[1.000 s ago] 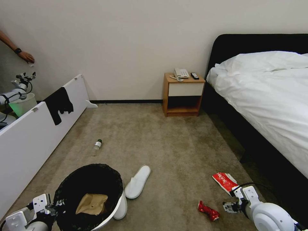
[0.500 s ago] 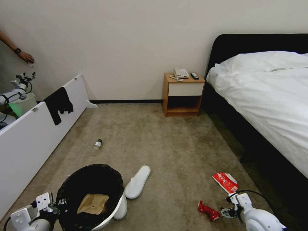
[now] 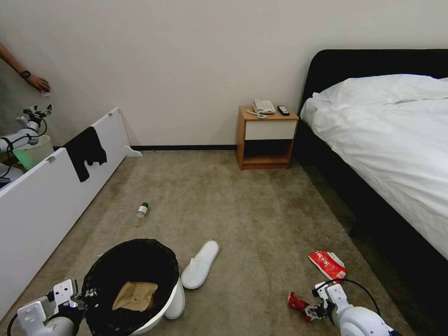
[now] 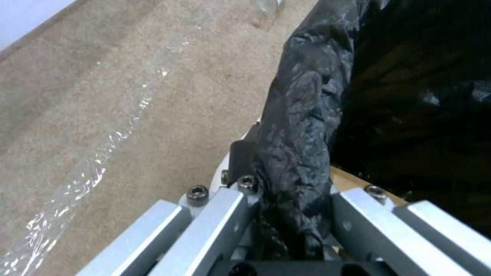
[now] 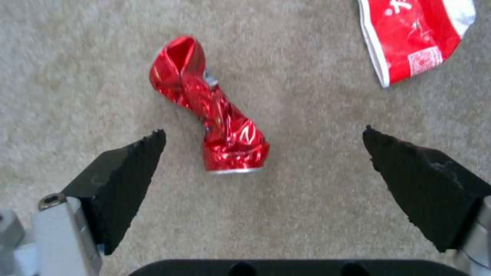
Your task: Pick up the trash bin, then pick up the garbage from the floor and place it into the trash bin.
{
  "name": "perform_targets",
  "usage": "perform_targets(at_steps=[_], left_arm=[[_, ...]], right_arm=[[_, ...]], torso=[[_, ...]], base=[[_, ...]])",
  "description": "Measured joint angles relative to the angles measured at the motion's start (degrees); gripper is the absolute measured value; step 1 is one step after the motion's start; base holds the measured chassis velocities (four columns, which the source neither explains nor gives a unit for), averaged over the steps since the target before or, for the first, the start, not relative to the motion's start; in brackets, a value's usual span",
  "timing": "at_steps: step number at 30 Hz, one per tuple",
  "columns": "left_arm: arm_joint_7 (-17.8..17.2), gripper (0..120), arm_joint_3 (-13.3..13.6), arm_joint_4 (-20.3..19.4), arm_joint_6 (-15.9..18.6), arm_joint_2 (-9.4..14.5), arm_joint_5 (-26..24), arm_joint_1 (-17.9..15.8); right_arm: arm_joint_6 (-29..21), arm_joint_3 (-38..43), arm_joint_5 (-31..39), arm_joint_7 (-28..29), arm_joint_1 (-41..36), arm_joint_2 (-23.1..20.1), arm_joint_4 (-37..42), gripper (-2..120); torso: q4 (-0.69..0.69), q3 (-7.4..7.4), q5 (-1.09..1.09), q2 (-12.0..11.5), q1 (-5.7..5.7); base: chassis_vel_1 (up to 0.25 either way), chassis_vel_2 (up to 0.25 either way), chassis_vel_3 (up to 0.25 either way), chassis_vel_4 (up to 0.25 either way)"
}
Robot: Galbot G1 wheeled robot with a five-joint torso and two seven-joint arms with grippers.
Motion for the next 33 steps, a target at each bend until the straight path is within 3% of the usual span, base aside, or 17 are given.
perform_targets(at_steps=[33], left_arm=[[0.2,2,-0.3,0.7,-0.1,0.1,-0.3,-0.2]], right_arm=[[6.0,-14.2,-3.0,-1.4,12.8,8.7,-17.7,99]], torso=[[0.00,0.00,-0.01,0.0,0.00]], base=[[0.000,0.000,0.000,0.000]])
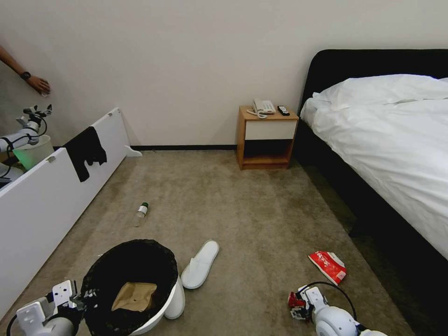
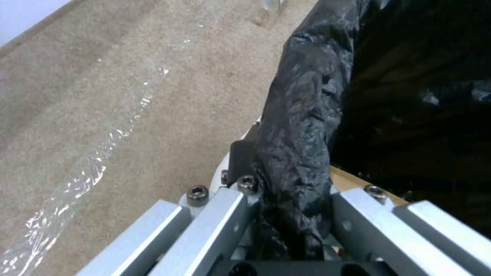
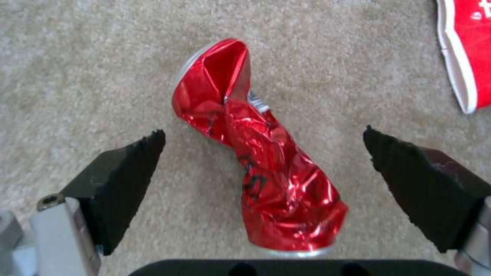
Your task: Pick up the trash bin, then pick up the garbage from the floor and place it into the trash bin.
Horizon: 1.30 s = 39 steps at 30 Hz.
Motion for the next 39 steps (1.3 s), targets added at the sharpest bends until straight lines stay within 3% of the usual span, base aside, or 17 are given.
perform_targets(at_steps=[14,17,20,34,39], left_arm=[[0.0,2,-0.1,0.9,-0.1,0.6,-0.2,-0.2],[0.0,2,-0.1,1.2,-0.1,0.7,-0.2,-0.3],[0.0,2,0.0,1.2,-0.1,0.7,-0.3,-0.3],[-0.2,2,0.2,1.2,-0.1,0.4,0.2,-0.1],[-0.2,2,0.1,0.9,-0.1,0.3,0.2,0.2]], right_arm=[[4.2,-3.2,-3.0,-2.2,2.5,4.1,-10.2,97],[5.2,-3.2,-3.8,-2.9,2.8,5.2,-12.3,90],[5.9,-3.0,-4.4,-3.3,3.0,5.7,-14.0,90],[6.5,-1.9,-5.4,-3.2,1.3,5.0,-13.2,88],[6.5,-2.3,-5.2,-3.0,0.7,4.4,-12.0,76]], torso=[[-0.01,0.00,-0.01,0.0,0.00],[-0.02,-0.02,-0.10,0.1,-0.02],[-0.01,-0.03,-0.01,0.1,-0.03],[0.03,-0.01,0.04,0.0,-0.01],[0.03,0.00,0.05,0.0,-0.01]], base=[[0.000,0.000,0.000,0.000],[0.000,0.000,0.000,0.000],[0.000,0.000,0.000,0.000],[0.000,0.000,0.000,0.000],[0.000,0.000,0.000,0.000]])
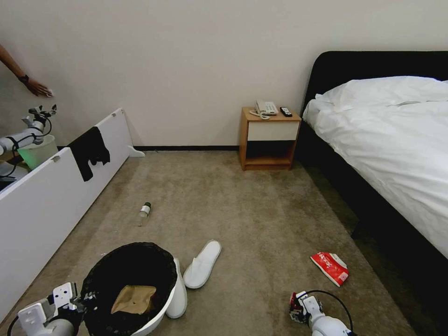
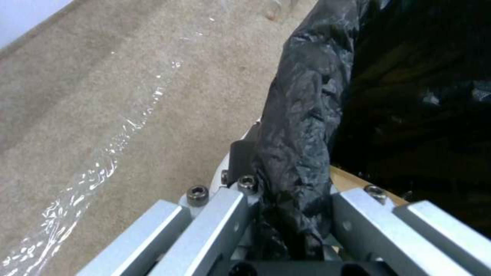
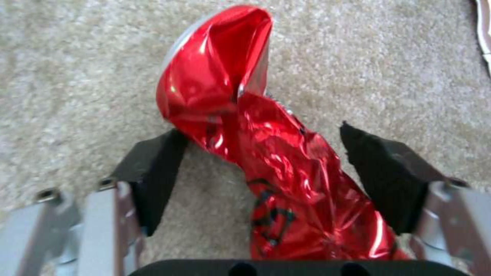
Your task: Pick up the trash bin, then pick up the garbage from the floor and place it into the trash bin.
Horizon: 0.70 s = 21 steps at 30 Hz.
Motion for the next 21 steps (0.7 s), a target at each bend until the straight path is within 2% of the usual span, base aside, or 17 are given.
perform_targets(at_steps=[2,5,7,8,11,14,15,16,17,18,21], left_arm=[[0.0,2,0.0,-0.1,0.0,0.0,0.0,0.0],[0.0,2,0.0,-0.1,0.0,0.0,0.0,0.0],[0.0,2,0.0,-0.2,0.0,0.0,0.0,0.0],[0.0,2,0.0,-0.2,0.0,0.0,0.0,0.0],[-0.1,2,0.0,-0.1,0.0,0.0,0.0,-0.1],[-0.1,2,0.0,0.0,0.0,0.0,0.0,-0.2],[-0.1,2,0.1,0.1,0.0,0.0,0.0,-0.3],[-0.1,2,0.2,0.2,0.0,0.0,0.0,-0.4],[-0.1,2,0.2,0.2,0.0,0.0,0.0,-0.4],[0.0,2,0.2,0.3,0.0,0.0,0.0,-0.5],[-0.1,2,0.2,0.6,0.0,0.0,0.1,-0.6]], right_arm=[[0.0,-0.2,0.1,0.0,-0.3,-0.2,0.4,68],[0.1,-0.3,0.1,0.0,-0.4,-0.3,0.6,64],[0.4,-0.4,0.4,0.0,-0.8,-0.7,1.3,54],[0.4,-0.4,0.4,0.0,-0.8,-0.7,1.3,54],[0.4,-0.4,1.0,0.3,-1.1,-1.3,2.4,44],[0.4,-0.5,1.1,0.6,-1.2,-1.5,2.6,40],[0.4,-0.4,1.3,1.0,-1.2,-2.0,2.6,36],[0.4,-0.5,1.5,1.2,-1.3,-2.2,2.7,33],[0.4,-0.5,1.5,1.2,-1.3,-2.2,2.7,33],[0.5,-0.5,1.5,1.2,-1.3,-2.3,2.9,30],[0.8,-0.8,2.0,1.2,-1.3,-2.7,3.6,25]], torso=[[0.00,0.00,-0.01,0.0,0.00],[0.00,0.00,-0.01,0.0,0.00],[0.01,0.01,0.03,0.0,0.01],[0.01,0.01,0.03,0.0,0.01],[0.02,0.01,0.03,0.0,0.02],[0.01,0.01,0.02,0.0,0.02],[-0.09,0.02,-0.15,0.0,0.02],[-0.12,0.02,-0.13,0.0,0.02],[-0.12,0.02,-0.13,0.0,0.02],[-0.09,0.02,-0.02,0.0,0.02],[-0.05,0.02,-0.07,0.0,0.02]], base=[[0.000,0.000,0.000,0.000],[0.000,0.000,0.000,0.000],[0.000,0.000,0.000,0.000],[0.000,0.000,0.000,0.000],[0.000,0.000,0.000,0.000],[0.000,0.000,0.000,0.000],[0.000,0.000,0.000,0.000],[0.000,0.000,0.000,0.000],[0.000,0.000,0.000,0.000],[0.000,0.000,0.000,0.000],[0.000,0.000,0.000,0.000]])
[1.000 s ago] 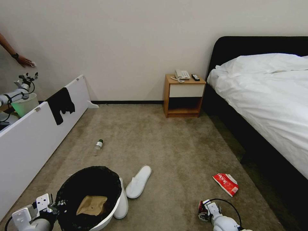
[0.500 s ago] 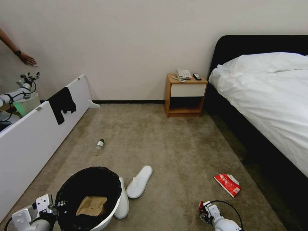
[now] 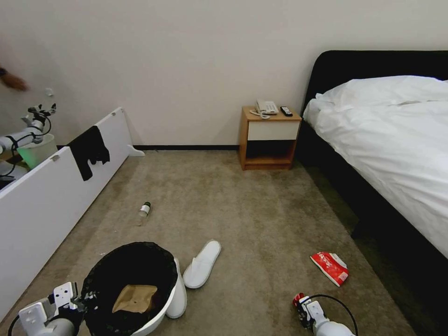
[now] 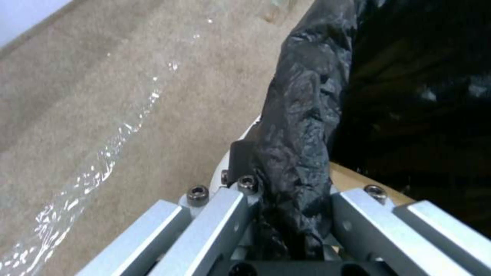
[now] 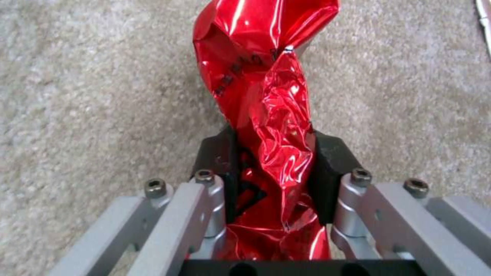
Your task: Pick up the trash bin, then pick up the garbage from the floor and place it into the trash bin.
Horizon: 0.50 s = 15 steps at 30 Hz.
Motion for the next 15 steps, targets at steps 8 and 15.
perform_targets(at_steps=[8,15], left_arm=[[0.0,2,0.0,0.0,0.1,0.2,-0.1,-0.2],[-0.1,2,0.1,-0.4,0.2,0.2,-0.2,-0.2]], right_arm=[[0.8,-0.2,1.7,1.3,-0.1,-1.5,3.3,25],[1.0,0.7,5.2,3.5,0.1,-4.3,9.0,24]], torso=[[0.00,-0.01,0.03,0.0,0.00],[0.01,-0.01,0.04,0.0,-0.01]], base=[[0.000,0.000,0.000,0.000],[0.000,0.000,0.000,0.000]])
